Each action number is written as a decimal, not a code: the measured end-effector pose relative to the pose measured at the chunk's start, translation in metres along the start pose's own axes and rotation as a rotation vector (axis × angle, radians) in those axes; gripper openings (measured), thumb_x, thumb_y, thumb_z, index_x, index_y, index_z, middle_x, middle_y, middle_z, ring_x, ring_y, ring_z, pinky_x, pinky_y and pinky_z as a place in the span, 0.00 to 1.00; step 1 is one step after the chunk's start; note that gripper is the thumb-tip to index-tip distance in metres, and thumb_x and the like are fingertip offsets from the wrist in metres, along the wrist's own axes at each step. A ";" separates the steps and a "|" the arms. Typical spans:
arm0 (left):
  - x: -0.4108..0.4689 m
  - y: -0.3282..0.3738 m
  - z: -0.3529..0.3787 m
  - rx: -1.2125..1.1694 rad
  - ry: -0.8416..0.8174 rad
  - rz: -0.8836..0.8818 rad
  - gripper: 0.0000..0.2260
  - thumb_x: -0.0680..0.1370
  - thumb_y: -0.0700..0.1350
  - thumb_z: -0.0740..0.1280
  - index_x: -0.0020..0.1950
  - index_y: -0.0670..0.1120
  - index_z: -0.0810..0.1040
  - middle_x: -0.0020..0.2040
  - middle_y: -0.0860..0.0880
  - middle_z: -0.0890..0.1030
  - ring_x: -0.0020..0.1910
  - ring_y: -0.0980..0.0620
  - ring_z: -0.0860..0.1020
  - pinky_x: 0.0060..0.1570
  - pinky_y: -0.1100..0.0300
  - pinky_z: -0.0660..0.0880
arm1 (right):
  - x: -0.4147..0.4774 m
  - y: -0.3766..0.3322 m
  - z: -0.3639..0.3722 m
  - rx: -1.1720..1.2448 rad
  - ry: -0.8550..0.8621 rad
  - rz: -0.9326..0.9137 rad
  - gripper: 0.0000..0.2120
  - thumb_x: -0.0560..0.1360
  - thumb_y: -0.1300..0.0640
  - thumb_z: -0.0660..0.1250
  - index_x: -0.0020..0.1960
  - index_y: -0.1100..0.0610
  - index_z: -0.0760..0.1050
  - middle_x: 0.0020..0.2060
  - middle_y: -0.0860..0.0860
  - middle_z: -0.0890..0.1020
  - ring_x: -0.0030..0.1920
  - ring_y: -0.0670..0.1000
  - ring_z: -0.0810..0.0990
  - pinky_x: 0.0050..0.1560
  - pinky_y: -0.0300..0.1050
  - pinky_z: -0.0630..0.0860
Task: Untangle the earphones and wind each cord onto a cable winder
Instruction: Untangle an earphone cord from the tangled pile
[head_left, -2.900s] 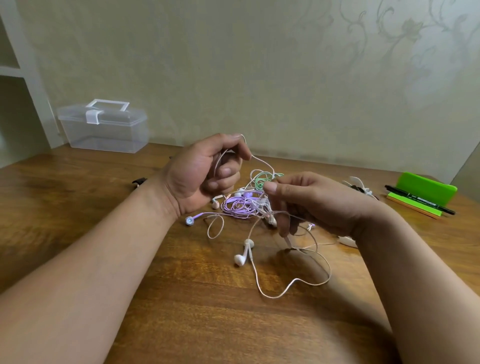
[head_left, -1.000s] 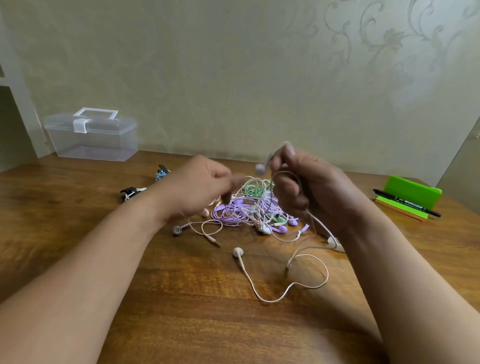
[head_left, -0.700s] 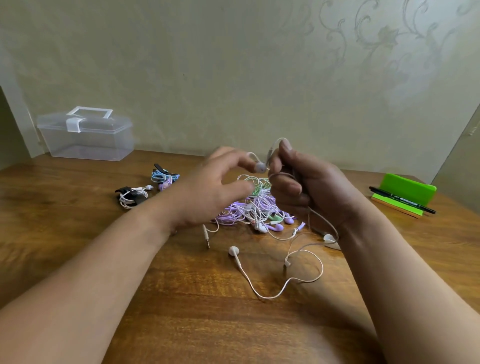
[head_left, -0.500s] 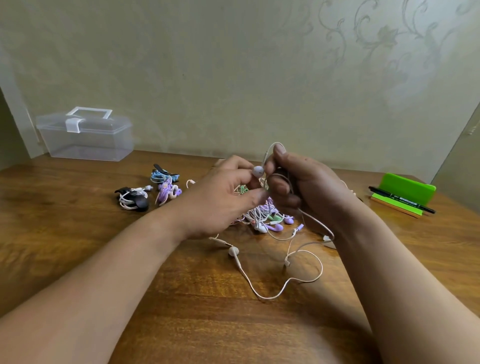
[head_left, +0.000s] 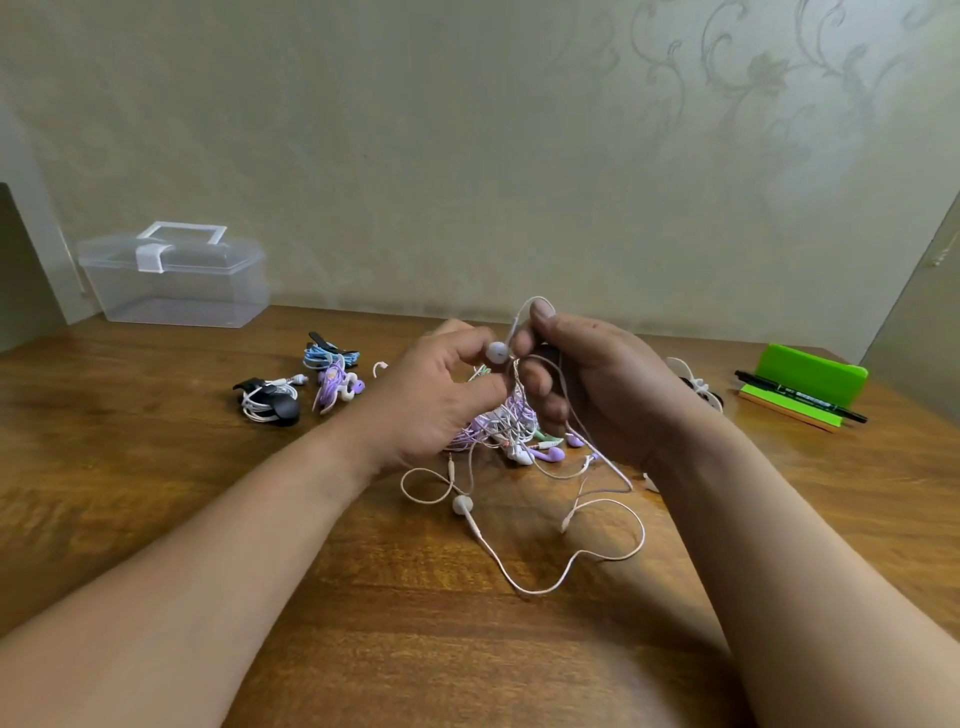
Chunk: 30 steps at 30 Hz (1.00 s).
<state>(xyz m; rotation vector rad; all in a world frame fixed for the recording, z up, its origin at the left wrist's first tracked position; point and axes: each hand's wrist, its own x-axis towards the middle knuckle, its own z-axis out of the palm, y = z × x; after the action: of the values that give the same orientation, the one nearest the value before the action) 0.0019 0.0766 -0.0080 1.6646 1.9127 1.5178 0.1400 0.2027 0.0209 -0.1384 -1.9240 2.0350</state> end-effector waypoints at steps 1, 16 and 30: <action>0.000 0.000 -0.001 -0.023 0.030 0.005 0.08 0.71 0.53 0.71 0.46 0.51 0.83 0.53 0.51 0.77 0.55 0.54 0.79 0.65 0.52 0.73 | 0.001 0.001 0.000 0.000 0.019 0.004 0.18 0.87 0.50 0.54 0.47 0.59 0.74 0.29 0.54 0.73 0.24 0.50 0.70 0.26 0.40 0.67; 0.024 0.068 -0.036 -0.728 0.325 -0.040 0.11 0.83 0.38 0.54 0.42 0.47 0.69 0.37 0.45 0.82 0.32 0.48 0.77 0.38 0.55 0.78 | -0.001 0.006 -0.018 -1.454 0.161 0.235 0.10 0.76 0.52 0.72 0.43 0.56 0.75 0.38 0.51 0.79 0.36 0.50 0.73 0.34 0.45 0.67; 0.012 0.065 -0.047 -0.668 0.391 -0.244 0.07 0.82 0.40 0.57 0.45 0.46 0.70 0.35 0.46 0.83 0.31 0.48 0.81 0.37 0.56 0.79 | -0.014 -0.009 0.004 -0.215 -0.276 -0.065 0.11 0.80 0.54 0.69 0.44 0.61 0.81 0.39 0.60 0.81 0.41 0.57 0.82 0.51 0.49 0.81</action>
<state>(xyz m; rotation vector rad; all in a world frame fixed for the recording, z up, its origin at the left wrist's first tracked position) 0.0058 0.0506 0.0685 0.8677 1.4224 2.1595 0.1535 0.1944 0.0282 0.1606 -2.2799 1.8812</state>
